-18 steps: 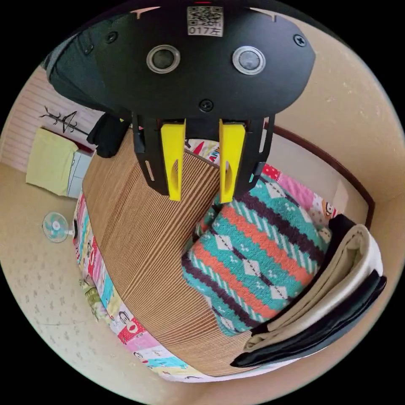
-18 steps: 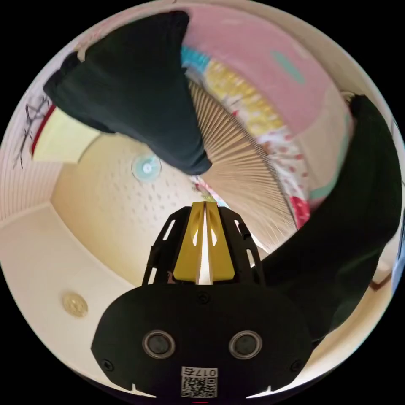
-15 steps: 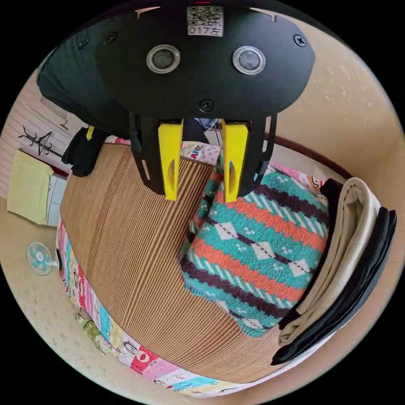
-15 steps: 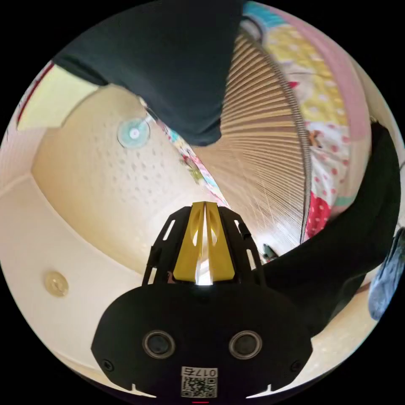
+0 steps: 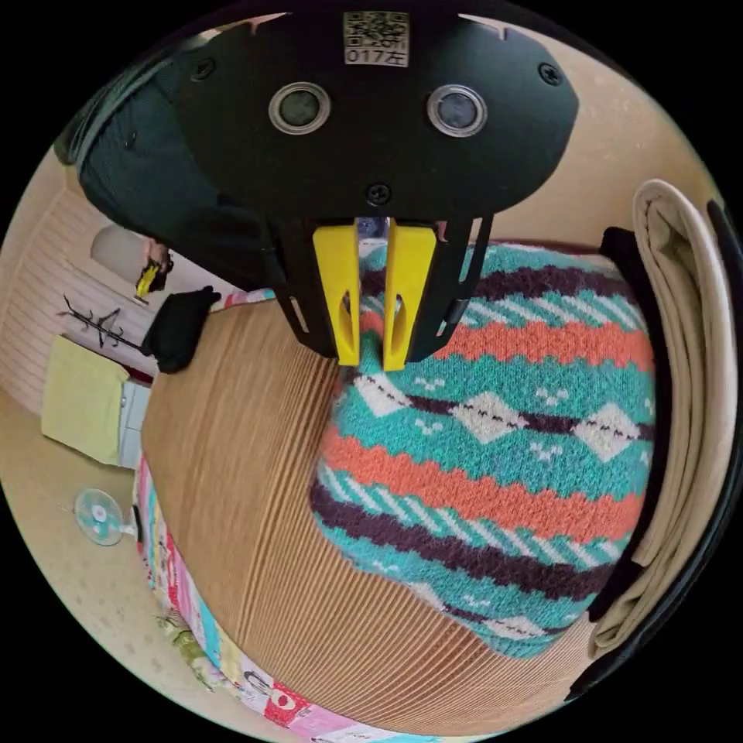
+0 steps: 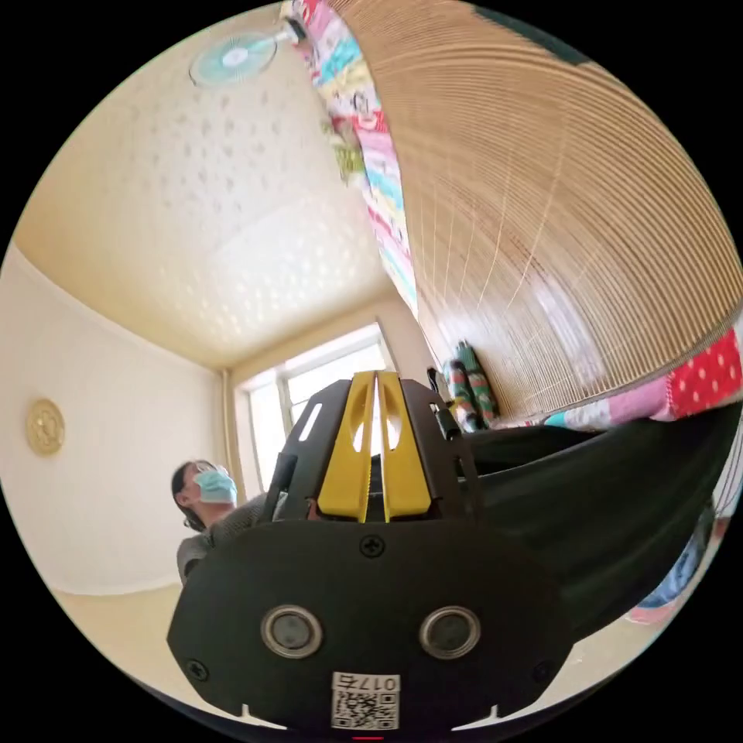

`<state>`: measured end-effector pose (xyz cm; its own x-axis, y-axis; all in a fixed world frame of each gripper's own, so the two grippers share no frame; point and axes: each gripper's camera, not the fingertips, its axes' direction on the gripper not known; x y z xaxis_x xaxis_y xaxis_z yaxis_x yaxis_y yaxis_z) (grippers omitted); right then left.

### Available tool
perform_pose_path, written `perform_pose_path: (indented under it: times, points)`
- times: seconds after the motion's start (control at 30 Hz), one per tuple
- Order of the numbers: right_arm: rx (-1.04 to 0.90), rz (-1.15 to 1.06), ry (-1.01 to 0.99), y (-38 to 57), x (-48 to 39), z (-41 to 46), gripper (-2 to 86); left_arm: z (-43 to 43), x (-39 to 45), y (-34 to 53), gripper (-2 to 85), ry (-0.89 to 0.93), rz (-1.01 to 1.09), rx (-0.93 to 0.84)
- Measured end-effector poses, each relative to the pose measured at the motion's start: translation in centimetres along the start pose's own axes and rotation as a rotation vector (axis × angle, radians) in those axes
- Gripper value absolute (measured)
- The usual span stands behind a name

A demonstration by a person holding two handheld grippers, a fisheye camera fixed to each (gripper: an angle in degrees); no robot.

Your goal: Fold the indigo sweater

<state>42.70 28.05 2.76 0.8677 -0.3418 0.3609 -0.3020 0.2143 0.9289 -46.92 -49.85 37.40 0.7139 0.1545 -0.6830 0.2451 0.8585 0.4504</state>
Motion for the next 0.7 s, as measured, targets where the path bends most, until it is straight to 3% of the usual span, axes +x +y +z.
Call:
perform_pose_path:
  times: [0.13,0.2,0.33,0.43,0.53,0.6,0.67,0.7]
  points:
    - [-0.377,-0.130,0.187,-4.9,0.2,10.6,2.3,-6.2,5.0,1.8,5.1,0.289,0.375,0.063]
    - [-0.528,-0.215,0.248,-6.6,0.3,16.2,4.1,-6.9,8.6,2.2,5.1,0.339,0.508,0.046]
    - [-0.790,-0.365,0.431,-9.2,1.7,29.5,18.7,-3.7,18.8,2.9,5.1,0.329,0.722,-0.035]
    - [-1.033,-0.430,0.512,-9.0,5.5,38.5,20.9,0.3,24.6,3.5,5.1,0.293,0.794,-0.086]
    - [-1.215,-0.455,0.595,-7.3,10.9,44.3,7.9,3.4,27.0,3.8,6.0,0.256,0.714,-0.130]
    - [-1.190,-0.525,0.689,-5.9,12.5,45.5,7.2,4.2,25.7,3.4,8.1,0.263,0.528,-0.181]
    - [-1.254,-0.649,0.764,-3.1,14.4,47.0,6.8,4.5,22.4,3.6,11.9,0.435,0.284,-0.252]
    - [-1.291,-0.682,0.776,-2.2,14.8,47.3,6.8,4.3,20.2,4.5,14.1,0.625,0.161,-0.246]
